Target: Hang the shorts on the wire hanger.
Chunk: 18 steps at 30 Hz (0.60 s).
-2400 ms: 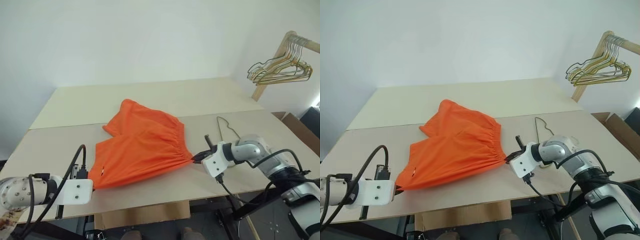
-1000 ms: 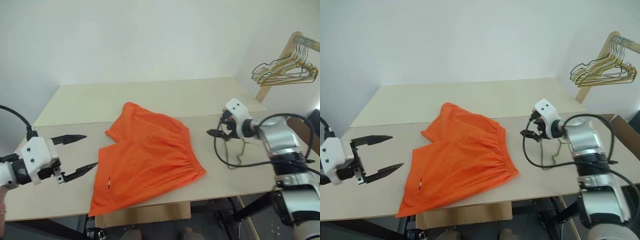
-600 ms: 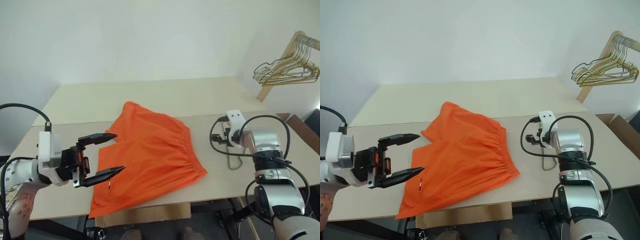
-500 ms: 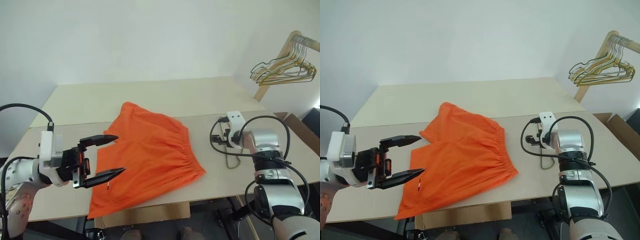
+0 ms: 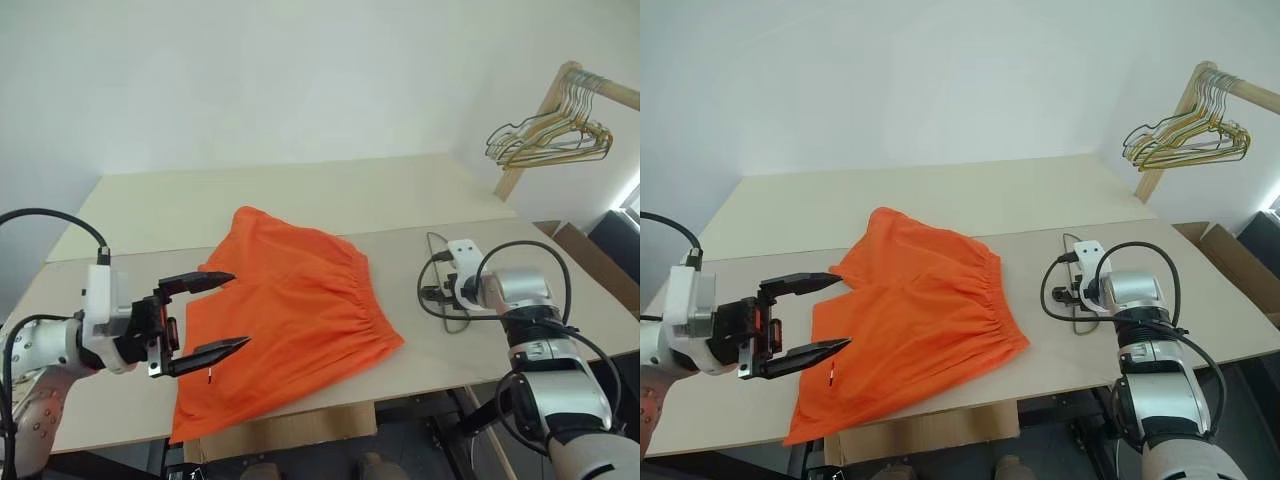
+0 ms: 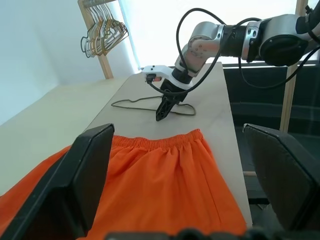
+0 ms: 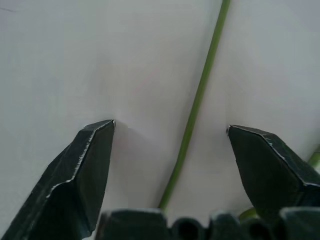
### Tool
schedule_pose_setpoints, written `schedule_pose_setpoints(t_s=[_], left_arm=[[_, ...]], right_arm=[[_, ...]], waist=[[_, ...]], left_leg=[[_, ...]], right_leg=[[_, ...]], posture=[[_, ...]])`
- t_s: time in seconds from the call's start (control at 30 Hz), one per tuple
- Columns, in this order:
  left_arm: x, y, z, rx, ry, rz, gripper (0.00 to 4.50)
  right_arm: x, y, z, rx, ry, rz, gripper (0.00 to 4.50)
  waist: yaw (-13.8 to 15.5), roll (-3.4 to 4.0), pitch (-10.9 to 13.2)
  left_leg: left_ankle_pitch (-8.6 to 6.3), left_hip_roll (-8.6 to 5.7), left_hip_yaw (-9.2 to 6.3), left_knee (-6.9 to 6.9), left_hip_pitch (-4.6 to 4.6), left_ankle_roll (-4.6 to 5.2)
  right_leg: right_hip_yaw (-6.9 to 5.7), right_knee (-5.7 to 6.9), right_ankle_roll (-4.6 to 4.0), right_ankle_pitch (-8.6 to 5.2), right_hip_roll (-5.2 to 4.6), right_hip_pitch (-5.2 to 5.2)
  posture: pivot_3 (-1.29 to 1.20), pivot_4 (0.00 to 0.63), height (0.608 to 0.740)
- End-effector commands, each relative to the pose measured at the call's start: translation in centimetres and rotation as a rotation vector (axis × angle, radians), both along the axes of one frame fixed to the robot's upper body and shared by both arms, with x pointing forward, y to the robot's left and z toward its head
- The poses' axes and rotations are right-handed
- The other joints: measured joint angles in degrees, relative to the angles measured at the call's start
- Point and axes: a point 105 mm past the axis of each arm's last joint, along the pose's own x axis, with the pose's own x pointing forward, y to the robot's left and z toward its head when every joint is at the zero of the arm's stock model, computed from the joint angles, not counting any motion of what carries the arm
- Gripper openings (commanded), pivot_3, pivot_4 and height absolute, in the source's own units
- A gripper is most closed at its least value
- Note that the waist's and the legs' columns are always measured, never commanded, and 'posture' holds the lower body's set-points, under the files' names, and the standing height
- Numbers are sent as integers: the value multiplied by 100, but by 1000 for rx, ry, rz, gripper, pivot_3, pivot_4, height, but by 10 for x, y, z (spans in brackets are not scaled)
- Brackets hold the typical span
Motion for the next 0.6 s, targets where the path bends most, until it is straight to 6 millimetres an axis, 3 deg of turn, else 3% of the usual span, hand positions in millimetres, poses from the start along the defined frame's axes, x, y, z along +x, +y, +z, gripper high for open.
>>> schedule_pose_setpoints(t_s=[0.03, 0.27, 0.33, 0.47, 0.6], left_arm=[[-2, -4, 2, 7, -35, -10, 4500], [3, -8, -1, -17, -50, -5, 4500], [4, -11, -2, -18, -51, -10, 4500], [6, -12, -6, -14, -46, -10, 4500], [14, -11, -5, -29, -63, 24, 4500]], right_arm=[[-9, -1, -17, -9, 69, 1, 3004], [-18, 1, -29, -34, 115, 20, 527], [-19, 0, -29, -39, 116, 19, 18], [-19, -1, -28, -55, 106, 27, 18], [-8, -2, -14, -73, 17, -5, 18]], waist=[[0, -8, -6], [4, -36, -33], [4, -43, -40], [6, -44, -42], [10, -44, -42]], left_leg=[[0, 1, 0, 0, 1, 0], [0, 4, -1, -1, 3, 0], [0, 5, -1, -4, 4, 0], [-1, 6, -1, -6, 4, 0], [-1, 6, -2, -7, 4, 0]], right_leg=[[0, 0, 0, 0, 1, 1], [0, -1, 0, -1, 3, 2], [-1, -2, -1, -1, 4, 3], [-1, -3, -1, -2, 5, 3], [-1, -3, -1, -2, 4, 2]], posture=[[131, 0, 740], [131, 0, 740], [130, 0, 740], [128, 0, 740], [129, 0, 740]])
